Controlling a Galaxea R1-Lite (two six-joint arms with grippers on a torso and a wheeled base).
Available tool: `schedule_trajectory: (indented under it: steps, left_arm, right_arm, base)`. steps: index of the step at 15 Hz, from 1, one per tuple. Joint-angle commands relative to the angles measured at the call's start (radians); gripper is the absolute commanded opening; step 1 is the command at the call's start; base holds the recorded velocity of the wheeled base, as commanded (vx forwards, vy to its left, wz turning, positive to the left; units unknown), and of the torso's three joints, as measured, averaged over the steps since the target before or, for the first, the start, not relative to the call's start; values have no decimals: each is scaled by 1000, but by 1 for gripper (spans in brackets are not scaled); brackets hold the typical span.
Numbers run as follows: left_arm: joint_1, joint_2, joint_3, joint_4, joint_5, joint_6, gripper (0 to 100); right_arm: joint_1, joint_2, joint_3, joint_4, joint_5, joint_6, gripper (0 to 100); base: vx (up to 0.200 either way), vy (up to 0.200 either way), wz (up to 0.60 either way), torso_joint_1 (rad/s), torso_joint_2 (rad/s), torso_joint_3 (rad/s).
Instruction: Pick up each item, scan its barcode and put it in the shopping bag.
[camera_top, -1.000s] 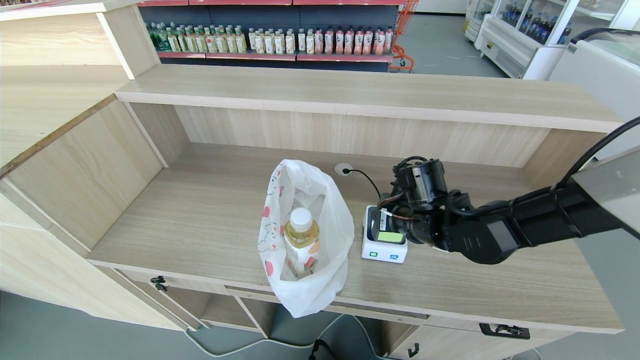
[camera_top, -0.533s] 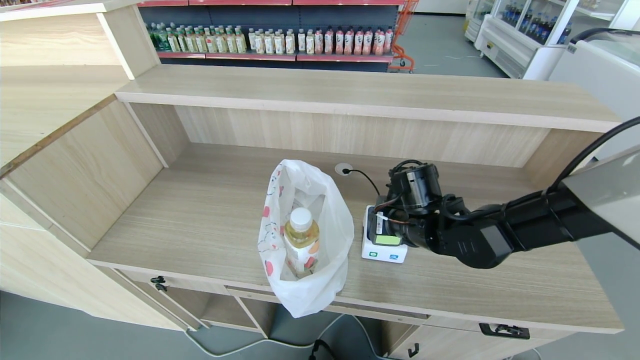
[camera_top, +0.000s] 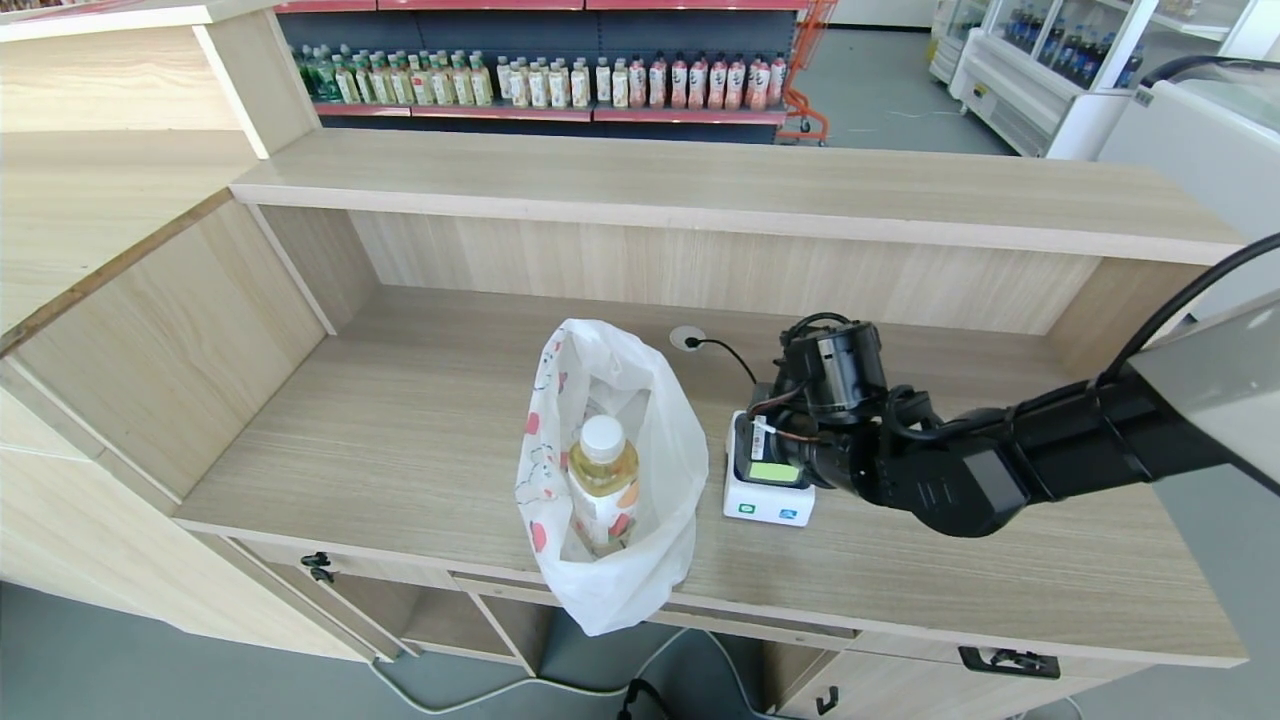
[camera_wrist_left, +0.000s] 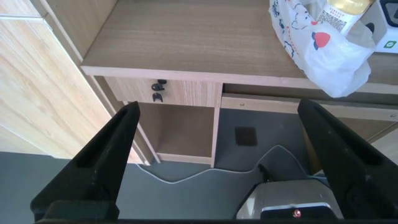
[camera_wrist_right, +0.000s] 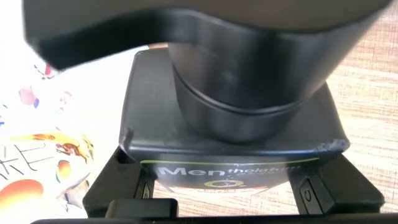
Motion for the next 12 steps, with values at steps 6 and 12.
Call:
schedule_trajectory:
  steps: [6, 12]
  left_arm:
    - [0, 0, 0, 0, -1, -1, 100]
    - [0, 0, 0, 0, -1, -4, 100]
  right_arm:
    - [-34, -172, 192, -312, -50, -142, 0]
    - [-37, -120, 264, -621, 45, -333, 0]
  base:
    - [0, 0, 0, 0, 0, 0]
    - [0, 167, 0, 3, 1, 0]
